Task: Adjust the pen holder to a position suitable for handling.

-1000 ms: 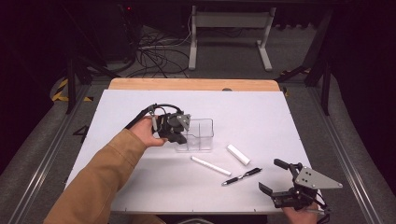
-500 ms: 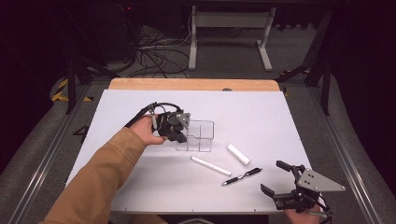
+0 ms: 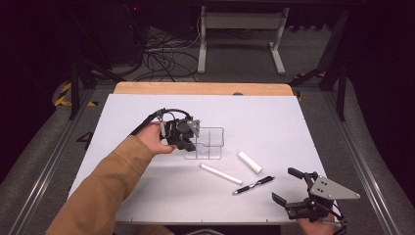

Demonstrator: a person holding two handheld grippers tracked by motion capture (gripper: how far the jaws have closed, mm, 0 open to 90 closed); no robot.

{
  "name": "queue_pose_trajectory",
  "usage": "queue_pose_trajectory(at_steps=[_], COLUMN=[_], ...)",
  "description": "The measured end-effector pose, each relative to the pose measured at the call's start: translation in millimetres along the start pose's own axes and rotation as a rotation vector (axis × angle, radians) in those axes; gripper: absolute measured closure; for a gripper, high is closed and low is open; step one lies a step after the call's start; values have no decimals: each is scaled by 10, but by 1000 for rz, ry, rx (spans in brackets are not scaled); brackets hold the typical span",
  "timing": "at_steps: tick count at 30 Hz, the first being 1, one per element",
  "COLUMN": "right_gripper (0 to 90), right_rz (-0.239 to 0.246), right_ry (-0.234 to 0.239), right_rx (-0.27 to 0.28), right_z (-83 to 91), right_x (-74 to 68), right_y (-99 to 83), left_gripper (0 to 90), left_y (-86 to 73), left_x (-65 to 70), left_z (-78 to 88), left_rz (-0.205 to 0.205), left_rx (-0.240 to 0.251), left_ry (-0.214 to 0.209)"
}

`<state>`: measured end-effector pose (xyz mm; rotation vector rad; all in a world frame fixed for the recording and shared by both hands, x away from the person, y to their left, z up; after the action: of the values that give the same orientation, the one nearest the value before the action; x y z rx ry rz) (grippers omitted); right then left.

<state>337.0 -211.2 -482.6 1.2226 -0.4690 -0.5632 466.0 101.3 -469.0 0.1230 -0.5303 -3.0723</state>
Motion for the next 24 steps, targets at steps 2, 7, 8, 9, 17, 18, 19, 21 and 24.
queue_pose_trajectory(at_steps=[2, 7, 8, 9, 17, 18, 19, 21, 24], right_gripper=[46, 47, 46, 46, 43, 43, 42, 41, 41], right_rz=[-1, 2, 1, -1, 9, 9, 9, 9, 12], right_ry=[0, 2, 3, 2, 16, 18, 20, 23, 30], right_rx=[0, 2, 2, 2, 0, 1, 1, 1, 1], right_z=[-1, -2, -4, -7, -84, -93, -107, -128, -156], right_x=[1, -1, 0, 1, 16, 19, 24, 28, 23], right_y=[0, 3, 4, 4, 39, 43, 49, 57, 70], left_gripper=[797, 641, 618, 601, 481, 459, 435, 420, 407], left_y=[0, 2, 10, 20, 7, -15, -28, -59, -86], left_x=[-15, 6, 16, 38, 142, 151, 154, 163, 175], left_z=[21, 119, 148, 196, 470, 494, 507, 541, 588], left_rz=[13, 45, 51, 59, 114, 128, 135, 143, 157], left_rx=[10, 52, 65, 85, 235, 244, 249, 259, 268], left_ry=[10, 13, 16, 22, 100, 112, 124, 141, 165])
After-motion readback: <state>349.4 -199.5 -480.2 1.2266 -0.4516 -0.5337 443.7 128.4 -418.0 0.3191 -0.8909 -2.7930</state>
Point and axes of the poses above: each handheld gripper's, and its own axes: z roughly backward along the jaws, y roughly out of its top, x roughly to its right, the point moved 8 cm from there along -z, roughly forward along the jaws, and after that the axes turned 1 degree about -z, right-handed, at the moved point
